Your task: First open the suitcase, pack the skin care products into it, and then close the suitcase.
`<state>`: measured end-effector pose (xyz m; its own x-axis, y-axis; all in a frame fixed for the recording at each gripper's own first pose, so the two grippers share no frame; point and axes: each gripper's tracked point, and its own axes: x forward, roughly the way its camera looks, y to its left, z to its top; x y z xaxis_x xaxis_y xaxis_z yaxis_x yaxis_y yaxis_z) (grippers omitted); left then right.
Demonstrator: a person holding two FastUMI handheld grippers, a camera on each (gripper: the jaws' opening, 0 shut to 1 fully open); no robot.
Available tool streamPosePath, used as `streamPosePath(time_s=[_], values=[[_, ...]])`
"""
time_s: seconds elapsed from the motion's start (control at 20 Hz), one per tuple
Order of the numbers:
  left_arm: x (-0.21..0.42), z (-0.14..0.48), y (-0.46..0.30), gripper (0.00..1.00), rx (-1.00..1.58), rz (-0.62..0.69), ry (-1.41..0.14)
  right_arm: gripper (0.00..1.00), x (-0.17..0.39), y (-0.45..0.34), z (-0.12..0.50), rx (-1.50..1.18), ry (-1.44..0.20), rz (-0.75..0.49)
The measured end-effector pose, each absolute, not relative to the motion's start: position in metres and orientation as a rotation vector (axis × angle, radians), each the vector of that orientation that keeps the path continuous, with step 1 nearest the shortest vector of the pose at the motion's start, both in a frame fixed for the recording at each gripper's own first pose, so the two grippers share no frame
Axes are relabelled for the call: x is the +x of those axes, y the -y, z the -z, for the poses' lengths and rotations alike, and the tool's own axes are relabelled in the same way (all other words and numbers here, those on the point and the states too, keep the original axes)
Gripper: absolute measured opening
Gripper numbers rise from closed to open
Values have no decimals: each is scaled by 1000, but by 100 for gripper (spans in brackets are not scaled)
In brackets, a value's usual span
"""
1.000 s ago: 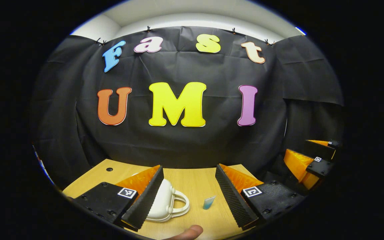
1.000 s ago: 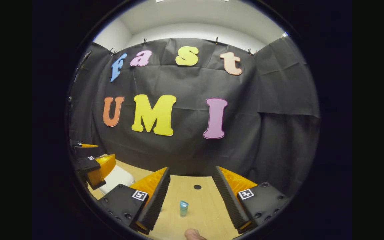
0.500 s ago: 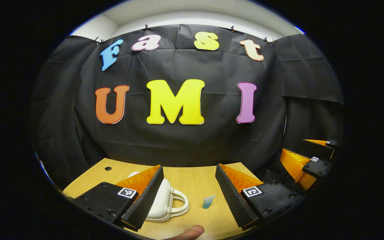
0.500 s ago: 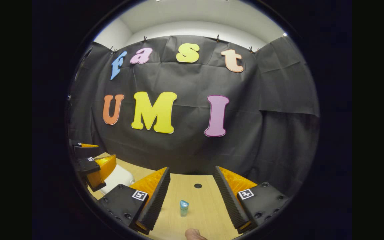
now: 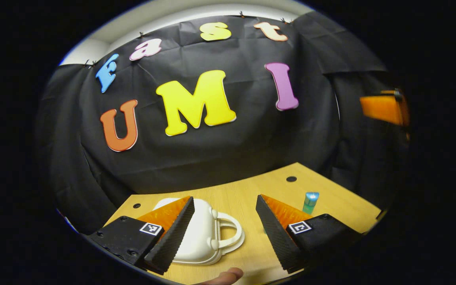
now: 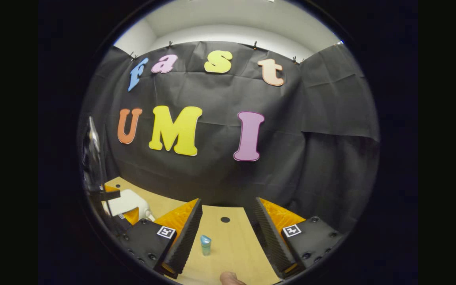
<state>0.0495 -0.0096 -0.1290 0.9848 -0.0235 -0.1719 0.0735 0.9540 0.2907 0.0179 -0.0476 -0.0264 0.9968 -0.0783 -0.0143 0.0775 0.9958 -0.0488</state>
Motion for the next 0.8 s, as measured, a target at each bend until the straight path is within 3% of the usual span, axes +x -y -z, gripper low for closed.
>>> streamPosePath(time_s=[0.45,0.6,0.8], values=[[73,259,-1,99,717,102,-433,78,5,108,56,9,-85,168],[79,278,-15,98,796,76,-492,80,2,122,69,23,-113,184],[93,277,-12,96,969,67,-448,78,3,139,78,44,-135,207]])
